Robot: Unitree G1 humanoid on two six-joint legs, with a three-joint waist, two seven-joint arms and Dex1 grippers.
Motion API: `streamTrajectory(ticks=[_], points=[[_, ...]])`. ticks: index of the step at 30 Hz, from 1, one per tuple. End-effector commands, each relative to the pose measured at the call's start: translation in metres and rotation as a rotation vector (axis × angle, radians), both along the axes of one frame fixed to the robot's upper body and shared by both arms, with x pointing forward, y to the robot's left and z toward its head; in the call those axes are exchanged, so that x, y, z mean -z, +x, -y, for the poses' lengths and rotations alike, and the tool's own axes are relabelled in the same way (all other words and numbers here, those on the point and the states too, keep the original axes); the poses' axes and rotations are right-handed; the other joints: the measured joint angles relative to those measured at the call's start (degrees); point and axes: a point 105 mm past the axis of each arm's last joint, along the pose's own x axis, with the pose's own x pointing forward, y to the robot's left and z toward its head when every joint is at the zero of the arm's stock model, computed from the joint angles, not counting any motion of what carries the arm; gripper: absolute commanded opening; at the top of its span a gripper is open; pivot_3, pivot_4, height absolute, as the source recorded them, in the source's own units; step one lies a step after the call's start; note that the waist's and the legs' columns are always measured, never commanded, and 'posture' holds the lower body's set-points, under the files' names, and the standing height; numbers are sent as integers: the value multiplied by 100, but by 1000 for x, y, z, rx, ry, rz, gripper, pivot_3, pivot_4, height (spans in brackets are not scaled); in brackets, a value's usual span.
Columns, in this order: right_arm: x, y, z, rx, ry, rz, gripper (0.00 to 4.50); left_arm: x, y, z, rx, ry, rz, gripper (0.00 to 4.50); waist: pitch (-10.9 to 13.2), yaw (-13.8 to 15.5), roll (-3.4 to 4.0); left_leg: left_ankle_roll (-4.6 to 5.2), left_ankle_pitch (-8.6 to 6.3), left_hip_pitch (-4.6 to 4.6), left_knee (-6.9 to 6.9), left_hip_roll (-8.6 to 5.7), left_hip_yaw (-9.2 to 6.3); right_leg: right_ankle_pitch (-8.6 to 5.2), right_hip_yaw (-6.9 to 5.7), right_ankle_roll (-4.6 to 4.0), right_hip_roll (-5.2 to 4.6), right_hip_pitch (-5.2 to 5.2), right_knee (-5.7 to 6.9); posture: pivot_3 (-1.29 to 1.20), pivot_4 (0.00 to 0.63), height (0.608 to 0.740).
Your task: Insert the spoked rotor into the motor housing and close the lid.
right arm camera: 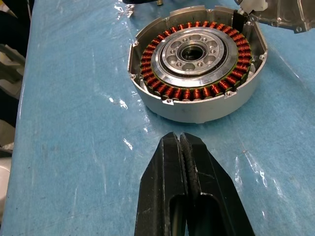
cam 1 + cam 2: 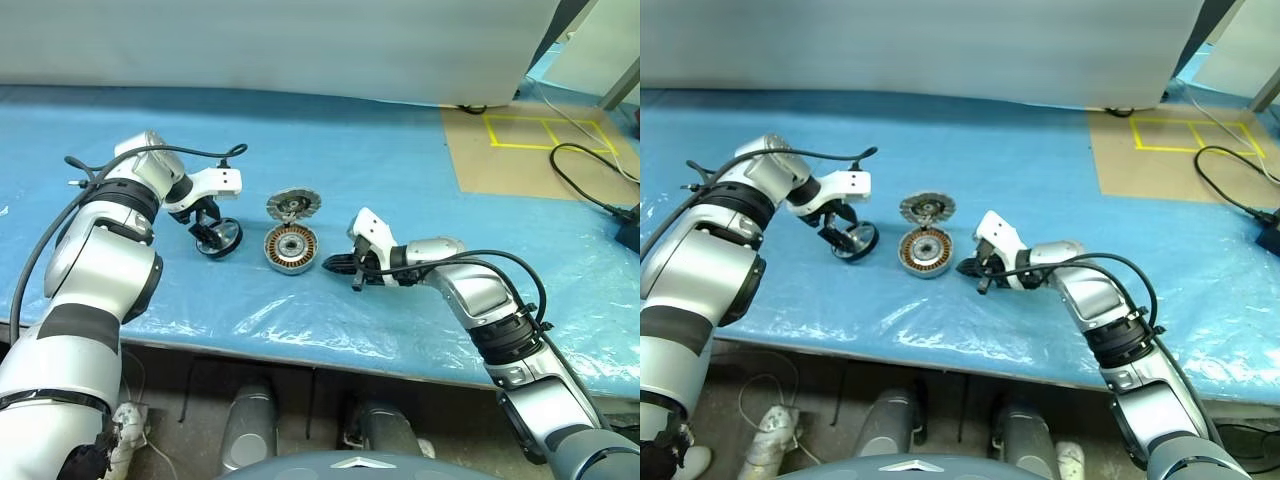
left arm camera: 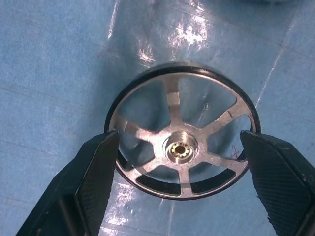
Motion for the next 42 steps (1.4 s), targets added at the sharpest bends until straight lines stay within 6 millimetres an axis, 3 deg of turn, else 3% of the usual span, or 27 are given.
streamTrajectory(ticks=[1, 15, 18, 22, 25, 29, 42], points=[[-14, -2, -7, -25, 24, 42, 26, -3, -1, -1, 8, -12, -1, 4134, 0, -1, 0, 0, 0, 0, 0, 0, 0, 0, 0, 0, 0, 0, 0, 0, 150, 740], [0, -4, 0, -19, 21, 38, 26, 0, -4, -1, 19, -3, -21, 4134, 0, 0, 0, 0, 0, 0, 0, 0, 0, 0, 0, 0, 0, 0, 0, 0, 150, 740], [-2, -4, -2, -21, 22, 40, 0, 0, -3, 0, 28, -5, -17, 3522, 0, 0, 0, 0, 0, 0, 0, 0, 0, 0, 0, 0, 0, 0, 0, 0, 150, 740], [-6, -3, -3, -18, 24, 40, 0, 0, -3, -2, 25, 5, -11, 2224, 0, -1, 0, 0, 0, 0, 0, 0, 0, 0, 0, 0, 0, 0, 0, 0, 150, 740], [-7, -1, -3, -13, 28, 36, 0, 0, -3, -4, 22, 14, -4, 2224, 0, -2, 0, 0, 0, 0, -1, 0, 0, 0, 0, 0, 0, 0, 0, 0, 150, 740], [-8, 1, -4, -11, 28, 34, 0, 0, -2, -4, 22, 14, -1, 1437, 0, -2, 0, 0, 0, 1, -1, 0, 0, 0, 0, 0, 0, 0, 0, 0, 150, 740], [-10, -1, -5, -10, 26, 37, 0, 2, -4, -3, 64, 15, 2, 1434, 0, 0, 0, 0, 0, 2, -1, 0, 0, 0, 0, 0, -1, 0, 0, 0, 150, 740]])
